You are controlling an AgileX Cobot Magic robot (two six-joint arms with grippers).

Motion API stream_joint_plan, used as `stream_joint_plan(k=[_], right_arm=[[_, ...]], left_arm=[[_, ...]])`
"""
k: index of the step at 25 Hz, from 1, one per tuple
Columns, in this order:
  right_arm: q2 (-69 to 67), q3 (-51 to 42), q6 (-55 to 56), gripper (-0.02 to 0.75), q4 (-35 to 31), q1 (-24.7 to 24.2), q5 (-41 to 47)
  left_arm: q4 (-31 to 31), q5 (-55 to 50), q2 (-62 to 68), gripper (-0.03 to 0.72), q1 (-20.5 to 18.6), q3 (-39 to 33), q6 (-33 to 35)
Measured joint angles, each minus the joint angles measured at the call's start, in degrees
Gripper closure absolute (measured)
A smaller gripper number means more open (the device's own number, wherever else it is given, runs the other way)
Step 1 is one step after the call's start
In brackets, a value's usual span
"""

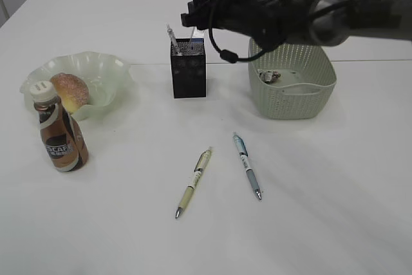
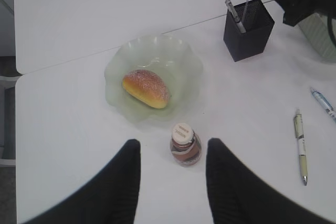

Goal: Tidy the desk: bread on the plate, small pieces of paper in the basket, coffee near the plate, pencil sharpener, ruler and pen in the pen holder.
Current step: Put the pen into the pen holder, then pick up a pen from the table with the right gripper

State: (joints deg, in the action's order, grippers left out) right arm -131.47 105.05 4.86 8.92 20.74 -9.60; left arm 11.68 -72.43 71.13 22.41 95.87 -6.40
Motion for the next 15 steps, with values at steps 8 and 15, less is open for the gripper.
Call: stream_joint_plan(k=[8,15], right_arm=[[16.61,0.08,1.18,0.353,-7.02,0.0,38.38],[21.23,0.21,1.72,0.353,-13.9,0.0,68.35]], left_arm=[[0.0,0.0,0.0,0.381,0.0,0.0,0.0],[-0.24,0.0,0.0,0.38,0.0,0.0,-0.22]])
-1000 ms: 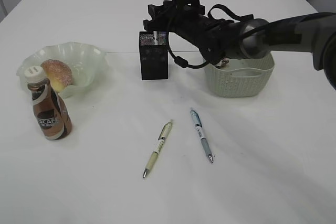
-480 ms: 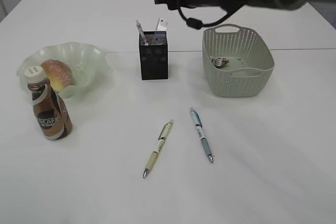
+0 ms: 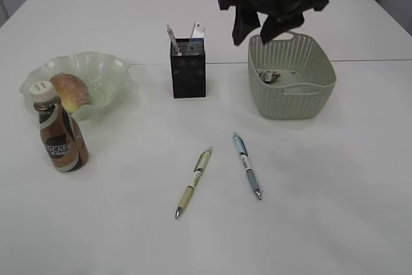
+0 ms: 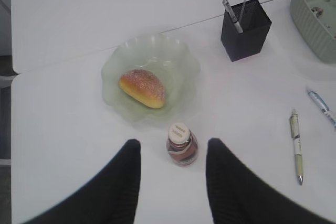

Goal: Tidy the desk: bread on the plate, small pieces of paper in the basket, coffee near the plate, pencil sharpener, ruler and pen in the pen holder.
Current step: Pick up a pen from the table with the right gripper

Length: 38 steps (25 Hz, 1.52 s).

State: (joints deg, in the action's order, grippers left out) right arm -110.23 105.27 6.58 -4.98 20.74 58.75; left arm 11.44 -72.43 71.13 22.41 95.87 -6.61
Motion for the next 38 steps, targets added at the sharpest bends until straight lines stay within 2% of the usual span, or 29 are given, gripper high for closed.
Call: stream_joint_plan(k=[3,6,12,26,33,38], right_arm=[[-0.1,0.0,1.77,0.353,-3.59,0.0,7.95],[-0.88,0.0,4.68,0.353,-4.98,0.0,11.26],[-5.25,0.0,8.5,0.353,-4.5,0.0,11.65],[-16.99,0.02,8.55,0.353,-2.63,0.11,11.54],[-22.39,0.49,8.42,0.353,-2.26,2.56,11.22],[-24.45,2.88,8.42,0.353,0.31,3.49,11.18]], left_arm=[[-1.52,0.0,0.0,0.38,0.0,0.0,-0.66],[-4.42,0.0,0.0,0.381,0.0,0.0,-2.12],[-6.14,0.0,0.19,0.381,0.0,0.0,-2.36],[-8.72,0.0,0.19,0.381,0.0,0.0,-2.48],[-8.77,0.0,0.31,0.381,0.0,0.0,-2.58],[-8.77,0.0,0.31,0.381,0.0,0.0,-2.58]])
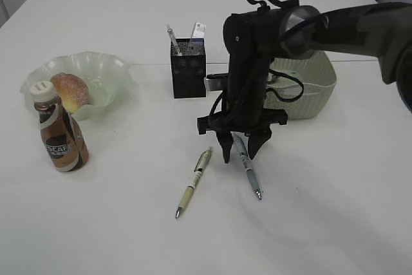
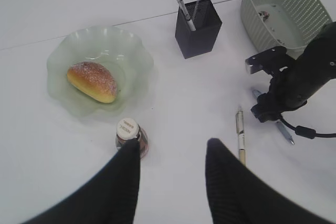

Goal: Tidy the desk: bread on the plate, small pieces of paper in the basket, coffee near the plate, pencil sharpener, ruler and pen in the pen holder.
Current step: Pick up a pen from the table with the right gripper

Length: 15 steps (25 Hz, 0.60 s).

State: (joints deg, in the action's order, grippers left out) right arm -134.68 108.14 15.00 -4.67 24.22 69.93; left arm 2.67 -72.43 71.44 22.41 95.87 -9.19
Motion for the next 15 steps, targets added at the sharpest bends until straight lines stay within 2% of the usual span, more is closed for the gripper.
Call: stream_joint_plan(k=[15], right_arm=[[-1.59,1.34,0.1,0.353,2.26,0.11,-0.22]], left_arm=[[0.0,0.0,0.0,0.381,0.0,0.0,0.0]])
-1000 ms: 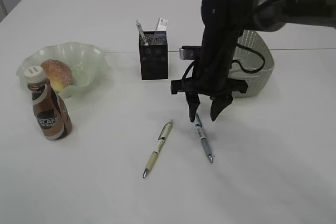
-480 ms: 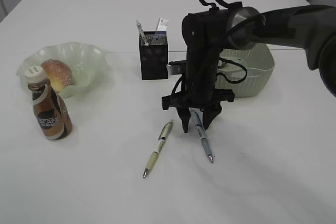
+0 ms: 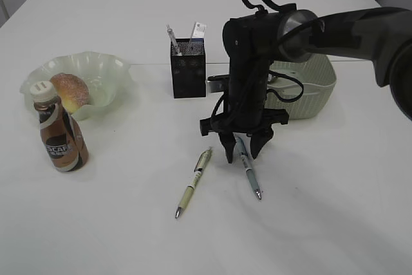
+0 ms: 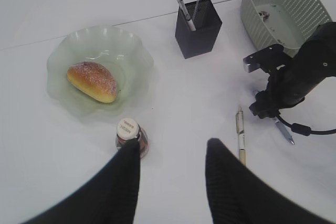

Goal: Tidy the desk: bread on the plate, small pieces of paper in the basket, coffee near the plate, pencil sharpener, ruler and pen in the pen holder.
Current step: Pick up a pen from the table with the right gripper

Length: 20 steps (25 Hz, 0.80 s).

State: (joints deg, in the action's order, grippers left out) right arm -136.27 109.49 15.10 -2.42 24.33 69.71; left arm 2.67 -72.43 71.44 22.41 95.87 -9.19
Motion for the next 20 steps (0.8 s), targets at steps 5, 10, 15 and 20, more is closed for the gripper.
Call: stream_joint_plan(k=[5,10,15,20], right_arm=[[0.0,0.0,0.0,0.353,0.0,0.0,0.0],[0.0,0.0,0.0,0.353,-0.45,0.09,0.0],[0.0,0.0,0.0,0.353,-0.83,0.21,0.0],[0.0,0.0,0.0,0.353,-0.45,0.21,0.0]], left_arm=[[0.0,0.0,0.0,0.381,0.0,0.0,0.0],[0.0,0.0,0.0,0.381,0.0,0.0,0.0],[0.0,0.0,0.0,0.381,0.0,0.0,0.0],[0.0,0.0,0.0,0.381,0.0,0.0,0.0]])
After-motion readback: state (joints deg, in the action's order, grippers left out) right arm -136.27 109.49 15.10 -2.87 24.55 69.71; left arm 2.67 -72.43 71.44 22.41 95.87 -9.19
